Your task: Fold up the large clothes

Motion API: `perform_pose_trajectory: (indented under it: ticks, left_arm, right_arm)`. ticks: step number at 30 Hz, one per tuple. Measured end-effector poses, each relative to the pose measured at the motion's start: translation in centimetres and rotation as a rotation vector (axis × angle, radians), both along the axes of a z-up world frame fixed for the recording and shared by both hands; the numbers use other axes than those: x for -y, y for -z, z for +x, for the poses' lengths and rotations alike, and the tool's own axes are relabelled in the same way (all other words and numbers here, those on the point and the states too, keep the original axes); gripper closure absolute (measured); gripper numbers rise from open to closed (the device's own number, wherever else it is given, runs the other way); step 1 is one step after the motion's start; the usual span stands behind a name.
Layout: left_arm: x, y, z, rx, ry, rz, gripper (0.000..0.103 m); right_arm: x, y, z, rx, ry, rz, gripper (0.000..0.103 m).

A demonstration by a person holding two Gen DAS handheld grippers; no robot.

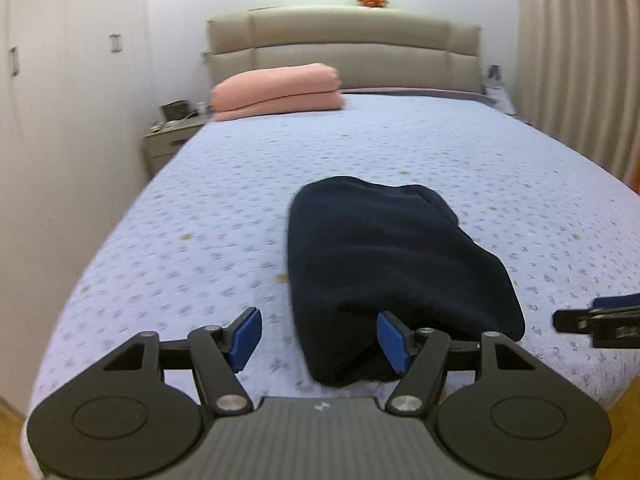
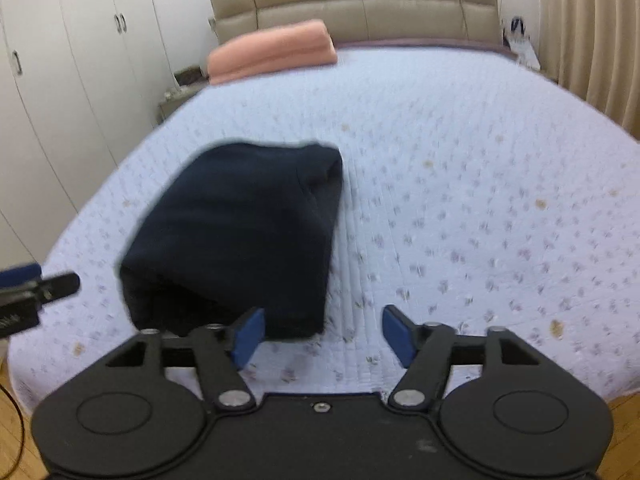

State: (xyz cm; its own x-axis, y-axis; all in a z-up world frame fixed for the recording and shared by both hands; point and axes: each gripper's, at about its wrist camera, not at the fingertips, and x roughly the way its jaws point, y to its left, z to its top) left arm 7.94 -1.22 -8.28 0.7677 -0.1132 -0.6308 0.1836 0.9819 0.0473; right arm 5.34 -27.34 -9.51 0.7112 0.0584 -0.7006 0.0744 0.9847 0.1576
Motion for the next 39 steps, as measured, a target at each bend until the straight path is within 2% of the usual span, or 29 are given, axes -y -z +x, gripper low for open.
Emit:
perform_pose_trajectory:
  ticks: [4, 6, 10, 13, 16, 22, 27, 39]
  left_arm:
    - [-0.4, -3.1, -2.4, 0.004, -0.044, 0.007, 0.025]
    - [-0.2, -4.8, -3.7, 0.039, -0.061, 0.035, 0.021]
    - [0.1, -7.9, -5.5, 0.078, -0.145, 0.076, 0.011]
    - [0.0, -10.0, -6.2, 0.071, -0.142, 0.061, 0.011]
    - [-0.2, -11.1, -6.9, 0.102, -0.125, 0.063, 0.011]
    - [0.1, -10.3, -6.9, 0.061, -0.158, 0.133, 0.011]
    - [0.1, -9.6, -6.8, 0.005, -0.144, 0.096, 0.011]
    - [-0.4, -9.0, -6.3, -0.025, -0.156, 0.092, 0.011]
  right_arm:
    - [-1.8, -4.4, -2.1, 0.077, 0.025, -0.034, 0.012]
    - [-3.0, -6.3, -2.6, 0.084, 0.043, -0.07, 0.009]
    - [-4.1, -9.3, -4.1, 0.137, 0.011, -0.103, 0.005]
    - [-4.2, -10.0, -4.4, 0.104, 0.017, -0.084, 0.003]
    - [-3.7, -9.8, -4.3, 0.057, 0.039, -0.052, 0.003]
    - [-3.7, -9.0, -4.5, 0.009, 0.046, -0.034, 0.003]
    - [-4.3, -9.4, -4.9, 0.027, 0.038, -0.076, 0.003]
    - [-4.5, -9.1, -4.8, 0.015, 0.019, -0.092, 0.003]
